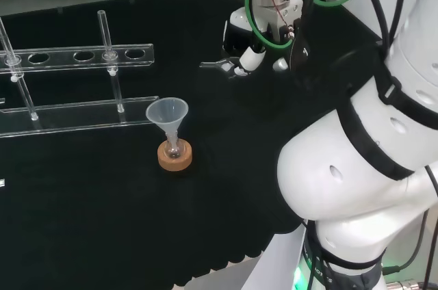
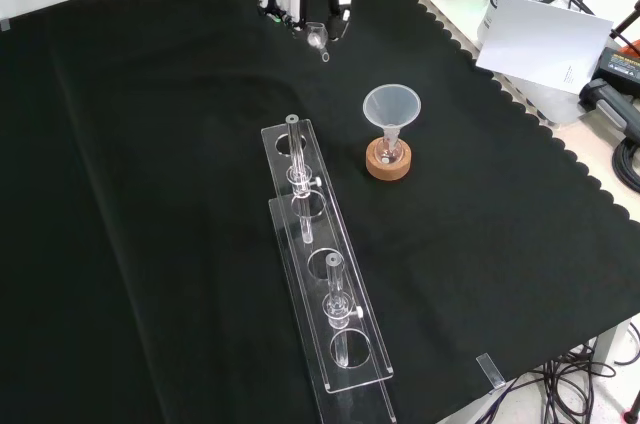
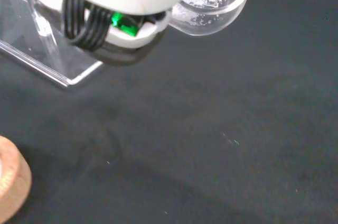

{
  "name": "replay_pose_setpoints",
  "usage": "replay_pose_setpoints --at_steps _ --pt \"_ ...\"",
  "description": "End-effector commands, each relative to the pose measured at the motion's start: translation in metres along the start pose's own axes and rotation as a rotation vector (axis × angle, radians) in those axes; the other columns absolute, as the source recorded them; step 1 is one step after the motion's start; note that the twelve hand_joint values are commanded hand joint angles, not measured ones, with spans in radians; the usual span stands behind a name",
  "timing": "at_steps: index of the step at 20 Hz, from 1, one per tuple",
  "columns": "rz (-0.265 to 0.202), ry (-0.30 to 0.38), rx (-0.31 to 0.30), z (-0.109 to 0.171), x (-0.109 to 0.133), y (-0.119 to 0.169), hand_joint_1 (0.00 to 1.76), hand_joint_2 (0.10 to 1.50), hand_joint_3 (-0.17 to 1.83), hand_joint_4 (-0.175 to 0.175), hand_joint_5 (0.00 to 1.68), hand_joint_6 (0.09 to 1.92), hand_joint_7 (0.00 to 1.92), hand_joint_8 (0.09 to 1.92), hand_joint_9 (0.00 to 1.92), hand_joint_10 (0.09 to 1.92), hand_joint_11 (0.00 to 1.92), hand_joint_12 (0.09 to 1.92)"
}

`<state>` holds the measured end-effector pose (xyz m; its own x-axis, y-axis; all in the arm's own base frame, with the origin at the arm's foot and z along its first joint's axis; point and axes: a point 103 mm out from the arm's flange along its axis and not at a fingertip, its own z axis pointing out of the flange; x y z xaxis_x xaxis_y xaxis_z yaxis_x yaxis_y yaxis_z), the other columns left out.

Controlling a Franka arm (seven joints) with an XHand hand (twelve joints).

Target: Pick up the weighing funnel.

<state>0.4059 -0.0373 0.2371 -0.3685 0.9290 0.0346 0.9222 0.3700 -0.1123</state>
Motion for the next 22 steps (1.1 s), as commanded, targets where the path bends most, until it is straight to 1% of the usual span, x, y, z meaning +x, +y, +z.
replay_pose_setpoints --at_steps 1,6,8,11,12,15,22 --pt "-0.027 0.019 -0.022 -0.016 0.015 -0.008 1.20 0.68 0.50 -0.040 1.54 0.09 1.54 0.09 1.44 0.09 0.92 0.99" --pt "-0.048 0.007 -0.042 -0.033 0.024 -0.014 1.20 0.68 0.50 -0.039 1.54 0.09 1.54 0.09 1.44 0.09 0.92 0.99" --pt "-0.047 0.007 -0.048 -0.040 0.027 -0.018 1.20 0.68 0.50 -0.039 1.54 0.09 1.54 0.09 1.44 0.09 0.92 0.99" --pt "-0.043 0.000 -0.052 -0.046 0.029 -0.022 1.20 0.68 0.50 -0.039 1.54 0.09 1.54 0.09 1.44 0.09 0.92 0.99" --pt "-0.029 0.000 -0.049 -0.048 0.029 -0.024 1.20 0.68 0.50 -0.039 1.54 0.09 1.54 0.09 1.44 0.09 0.92 0.99" --pt "-0.017 -0.004 -0.040 -0.048 0.033 -0.026 1.20 0.68 0.50 -0.039 1.54 0.09 1.54 0.09 1.44 0.09 0.92 0.99" --pt "-0.008 0.000 -0.043 -0.051 0.040 -0.023 1.20 0.68 0.50 -0.038 1.54 0.09 1.55 0.09 1.44 0.09 0.92 0.99"
